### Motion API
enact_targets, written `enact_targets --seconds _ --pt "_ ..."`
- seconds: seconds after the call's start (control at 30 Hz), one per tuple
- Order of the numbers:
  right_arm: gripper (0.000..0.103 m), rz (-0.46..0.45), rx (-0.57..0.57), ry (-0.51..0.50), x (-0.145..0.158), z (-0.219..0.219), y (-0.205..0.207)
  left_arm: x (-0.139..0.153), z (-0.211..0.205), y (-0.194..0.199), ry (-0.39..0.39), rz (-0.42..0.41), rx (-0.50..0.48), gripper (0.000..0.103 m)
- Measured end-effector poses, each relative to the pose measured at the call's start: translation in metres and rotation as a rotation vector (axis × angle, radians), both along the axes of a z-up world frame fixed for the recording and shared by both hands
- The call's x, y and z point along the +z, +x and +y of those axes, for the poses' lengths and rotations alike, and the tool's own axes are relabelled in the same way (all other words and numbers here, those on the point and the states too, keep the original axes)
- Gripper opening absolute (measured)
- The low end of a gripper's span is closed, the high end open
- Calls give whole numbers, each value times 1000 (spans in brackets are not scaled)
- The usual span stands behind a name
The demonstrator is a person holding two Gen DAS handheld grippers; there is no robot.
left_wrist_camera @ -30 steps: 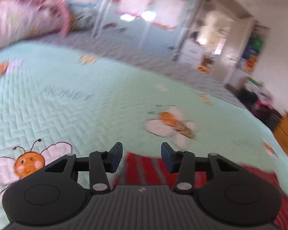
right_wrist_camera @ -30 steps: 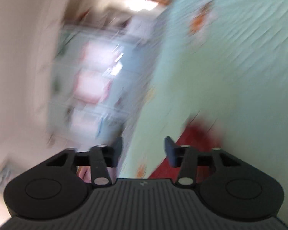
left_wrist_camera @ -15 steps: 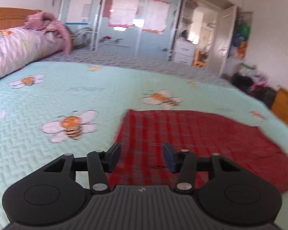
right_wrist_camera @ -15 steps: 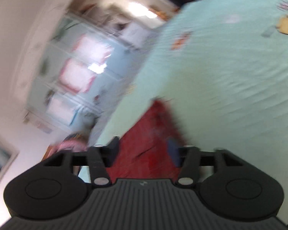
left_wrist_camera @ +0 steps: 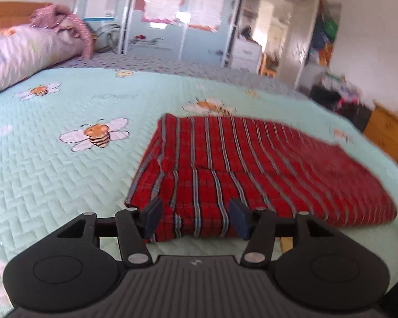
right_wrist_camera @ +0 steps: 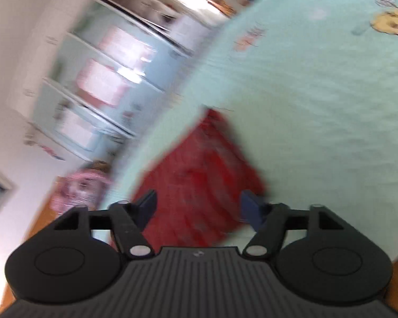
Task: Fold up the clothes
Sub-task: 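Release the folded shirt and lift both grippers away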
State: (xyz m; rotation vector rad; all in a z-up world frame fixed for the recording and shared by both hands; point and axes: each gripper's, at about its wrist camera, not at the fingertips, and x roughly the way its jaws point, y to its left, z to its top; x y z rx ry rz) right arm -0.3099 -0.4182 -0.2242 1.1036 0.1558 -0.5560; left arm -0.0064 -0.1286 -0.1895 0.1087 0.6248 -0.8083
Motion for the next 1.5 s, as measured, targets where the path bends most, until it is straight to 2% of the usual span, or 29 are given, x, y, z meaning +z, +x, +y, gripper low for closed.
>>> enact_targets --seconds 0.07,0.13,0.23,0.27,0.4,0.47,0.6,0.67,0.7,0.77,0.83,0.93,1.0,1.13,1.2,1.33,1.5 --pt "79 -44 47 -5 0 3 15 -19 -5 15 46 71 31 58" --pt "79 -55 51 -7 -2 3 16 -28 4 24 14 137 59 58" --pt "78 -25 0 -6 -5 -1 -1 -12 23 19 -21 132 93 58" --pt "74 -15 -17 -6 -6 -2 -6 -7 30 15 -37 126 93 58" --pt "76 25 -86 -6 -10 -7 -28 6 39 6 -99 139 71 58" --pt "79 44 -118 -5 -12 -10 -39 4 35 3 -143 178 57 58" --pt "80 7 -15 46 -26 3 -18 -10 19 2 -197 342 48 58" --pt "80 33 20 103 -29 18 -18 -11 21 -1 -181 352 68 58" --pt "80 50 33 131 -28 31 -22 -8 27 -2 -197 358 74 58" --pt "80 30 34 146 -23 42 -34 -3 43 1 -237 386 101 58" --pt "80 23 24 119 -8 53 -48 2 59 5 -285 429 138 62" --pt "80 78 71 -18 26 68 -44 -6 73 17 -410 574 216 64" --pt "83 145 147 -123 46 79 -10 -20 77 24 -503 697 269 64" --pt "84 369 309 -285 76 110 63 -51 79 26 -663 908 352 64" --pt "84 361 330 -290 84 114 84 -59 80 29 -722 973 381 64" --pt "84 343 371 -297 100 122 123 -61 79 36 -797 1037 394 64" --pt "84 354 374 -249 110 128 143 -66 75 38 -841 1085 439 65"
